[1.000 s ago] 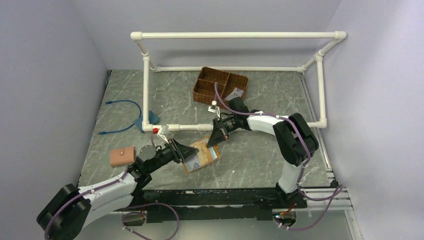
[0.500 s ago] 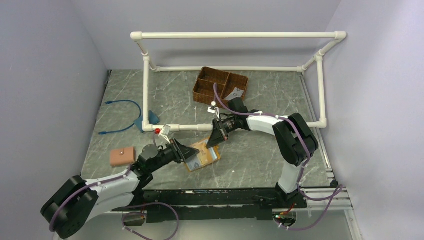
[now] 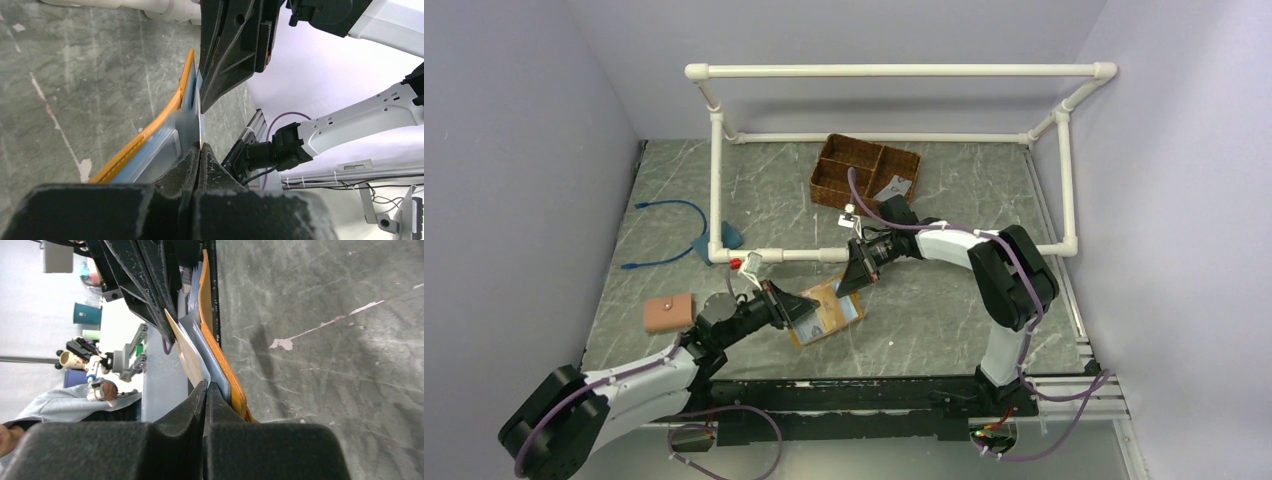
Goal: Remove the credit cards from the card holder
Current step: Remove the credit card from the card holder.
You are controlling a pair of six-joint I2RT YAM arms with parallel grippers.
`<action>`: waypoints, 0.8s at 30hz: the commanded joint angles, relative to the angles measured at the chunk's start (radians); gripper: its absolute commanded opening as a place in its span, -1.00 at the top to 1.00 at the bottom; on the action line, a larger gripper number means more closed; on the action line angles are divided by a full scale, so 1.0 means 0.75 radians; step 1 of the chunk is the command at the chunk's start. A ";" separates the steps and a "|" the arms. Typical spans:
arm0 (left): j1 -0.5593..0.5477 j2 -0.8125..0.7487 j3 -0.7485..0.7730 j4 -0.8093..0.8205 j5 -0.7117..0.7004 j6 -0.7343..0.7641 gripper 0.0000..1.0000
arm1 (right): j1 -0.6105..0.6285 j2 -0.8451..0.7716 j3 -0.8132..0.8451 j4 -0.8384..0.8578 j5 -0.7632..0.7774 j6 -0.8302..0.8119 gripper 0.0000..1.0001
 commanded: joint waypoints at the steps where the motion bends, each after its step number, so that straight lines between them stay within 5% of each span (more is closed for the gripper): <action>1: -0.001 -0.111 -0.051 -0.059 -0.089 0.058 1.00 | 0.005 0.051 0.071 -0.149 0.083 -0.167 1.00; 13: 0.028 -0.180 -0.086 -0.404 -0.117 0.100 1.00 | 0.018 0.110 0.120 -0.289 0.279 -0.362 1.00; 21: 0.035 -0.296 0.064 -0.736 -0.098 0.205 1.00 | 0.034 0.115 0.175 -0.409 0.407 -0.495 1.00; 24: 0.035 -0.335 0.080 -0.746 -0.065 0.237 1.00 | 0.036 0.089 0.191 -0.450 0.448 -0.551 0.84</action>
